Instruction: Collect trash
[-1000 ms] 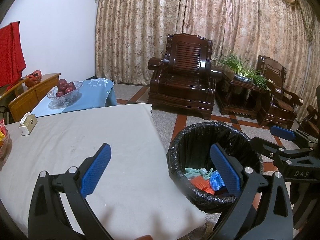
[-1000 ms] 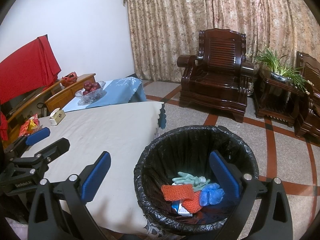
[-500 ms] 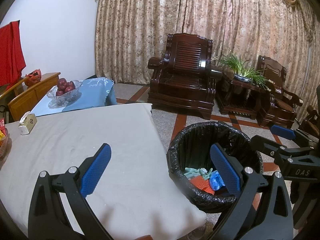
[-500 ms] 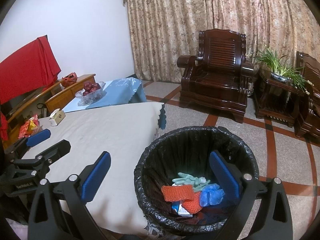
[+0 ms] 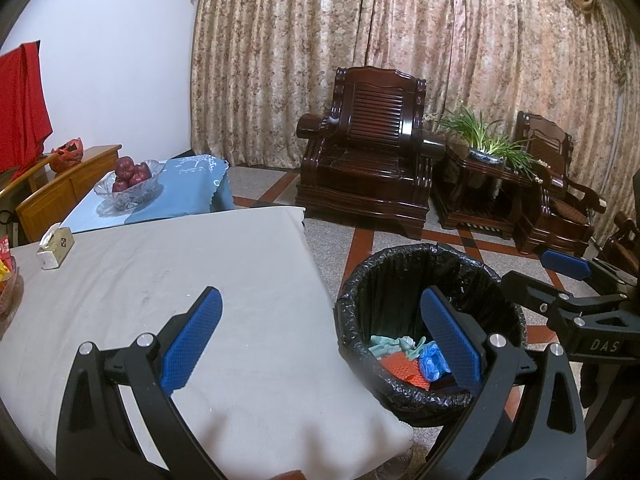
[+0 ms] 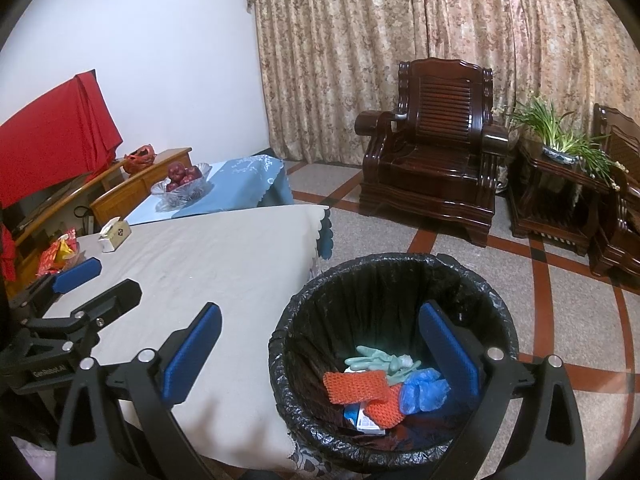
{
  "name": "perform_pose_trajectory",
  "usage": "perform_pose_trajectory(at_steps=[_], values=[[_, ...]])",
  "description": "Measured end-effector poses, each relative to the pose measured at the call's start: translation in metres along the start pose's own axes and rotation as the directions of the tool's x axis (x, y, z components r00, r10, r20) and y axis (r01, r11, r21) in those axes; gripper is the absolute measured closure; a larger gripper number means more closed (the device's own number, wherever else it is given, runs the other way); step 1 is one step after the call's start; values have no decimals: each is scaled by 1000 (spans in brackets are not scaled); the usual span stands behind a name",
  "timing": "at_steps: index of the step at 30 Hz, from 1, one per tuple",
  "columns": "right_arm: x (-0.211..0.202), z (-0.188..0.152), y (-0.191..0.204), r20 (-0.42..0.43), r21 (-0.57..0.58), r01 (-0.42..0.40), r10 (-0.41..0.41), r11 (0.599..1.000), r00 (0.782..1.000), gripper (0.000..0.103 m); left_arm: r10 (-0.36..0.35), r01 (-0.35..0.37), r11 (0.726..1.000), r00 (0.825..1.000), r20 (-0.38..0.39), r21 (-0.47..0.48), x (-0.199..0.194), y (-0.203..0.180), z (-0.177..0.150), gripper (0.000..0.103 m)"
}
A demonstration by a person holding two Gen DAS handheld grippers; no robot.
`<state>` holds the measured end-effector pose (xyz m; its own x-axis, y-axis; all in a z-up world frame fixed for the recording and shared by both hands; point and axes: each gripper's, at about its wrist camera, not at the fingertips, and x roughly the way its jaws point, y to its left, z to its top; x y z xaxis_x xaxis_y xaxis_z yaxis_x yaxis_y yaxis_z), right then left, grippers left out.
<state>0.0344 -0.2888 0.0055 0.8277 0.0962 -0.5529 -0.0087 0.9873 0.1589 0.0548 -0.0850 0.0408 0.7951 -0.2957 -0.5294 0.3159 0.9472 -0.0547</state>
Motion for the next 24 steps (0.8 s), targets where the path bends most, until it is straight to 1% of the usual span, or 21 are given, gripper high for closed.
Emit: perform_pose_trajectory(at_steps=[24], values=[[0,1,-1,-3,1,0,0,1000,1000,6,-3,3,1000,1000,0,0,-1,0,2,6]])
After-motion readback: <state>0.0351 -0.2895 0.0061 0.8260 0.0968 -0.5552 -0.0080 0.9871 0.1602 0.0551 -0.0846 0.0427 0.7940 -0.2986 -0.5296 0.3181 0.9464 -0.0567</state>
